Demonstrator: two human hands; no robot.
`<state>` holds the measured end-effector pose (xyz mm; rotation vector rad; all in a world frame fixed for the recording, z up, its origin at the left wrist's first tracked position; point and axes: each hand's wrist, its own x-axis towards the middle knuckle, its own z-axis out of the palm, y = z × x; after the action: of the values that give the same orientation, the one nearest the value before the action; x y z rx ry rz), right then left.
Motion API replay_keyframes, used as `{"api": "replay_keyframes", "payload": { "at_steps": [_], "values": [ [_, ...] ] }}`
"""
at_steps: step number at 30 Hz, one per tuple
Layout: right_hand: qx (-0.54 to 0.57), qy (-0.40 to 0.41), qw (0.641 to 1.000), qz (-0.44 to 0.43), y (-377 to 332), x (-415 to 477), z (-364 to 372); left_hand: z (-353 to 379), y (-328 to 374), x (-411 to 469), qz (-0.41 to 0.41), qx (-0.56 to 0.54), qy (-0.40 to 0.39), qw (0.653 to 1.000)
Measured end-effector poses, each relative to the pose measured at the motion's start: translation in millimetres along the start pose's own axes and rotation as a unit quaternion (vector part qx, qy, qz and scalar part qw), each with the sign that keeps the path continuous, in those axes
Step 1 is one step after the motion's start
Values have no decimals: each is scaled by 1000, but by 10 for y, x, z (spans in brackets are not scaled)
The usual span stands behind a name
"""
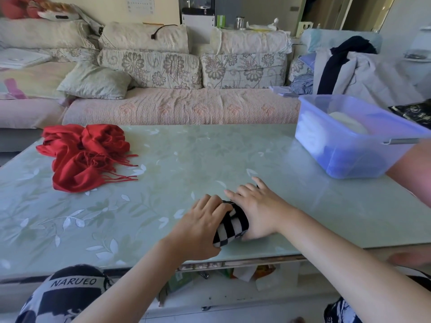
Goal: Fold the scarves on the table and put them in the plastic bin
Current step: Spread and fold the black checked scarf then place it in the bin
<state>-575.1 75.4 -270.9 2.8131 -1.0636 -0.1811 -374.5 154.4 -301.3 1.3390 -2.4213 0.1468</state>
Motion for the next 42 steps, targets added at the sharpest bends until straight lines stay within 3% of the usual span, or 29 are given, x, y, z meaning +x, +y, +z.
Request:
{"api": "replay_keyframes", "payload": {
  "at_steps": [4, 7, 11, 18, 21, 29, 35, 38, 42],
  "values": [
    [15, 61, 997, -33, -31, 8, 68, -5, 44, 14, -65, 48, -49, 995],
    [57, 15, 998, -6, -39, -7, 90, 33, 34, 17, -69, 67, -51, 994],
    [45, 0, 998, 46, -77, -81, 67, 53, 39, -12, -94, 7, -46, 994],
    [101, 23, 994, 47, -69, -362, 129, 38, 22, 13, -47, -36, 7, 998],
    [127, 68, 988, 54, 118, -542, 118, -22, 98, 242, -8, -38, 22, 999],
    [51, 223, 970, 88, 1395, -926, -579, -384, 479, 1685, 40, -62, 141, 987],
    [-54, 261, 953, 144, 2655, -1272, -1244, -604, 801, 3172, 100, -14, 214, 972],
    [-45, 230, 954, 185, 3217, -1347, -1363, -475, 967, 3801, 88, -63, 173, 979],
    [66, 138, 957, 246, 3849, -1324, -1201, -159, 1086, 4455, 55, -122, 51, 990]
  ]
}}
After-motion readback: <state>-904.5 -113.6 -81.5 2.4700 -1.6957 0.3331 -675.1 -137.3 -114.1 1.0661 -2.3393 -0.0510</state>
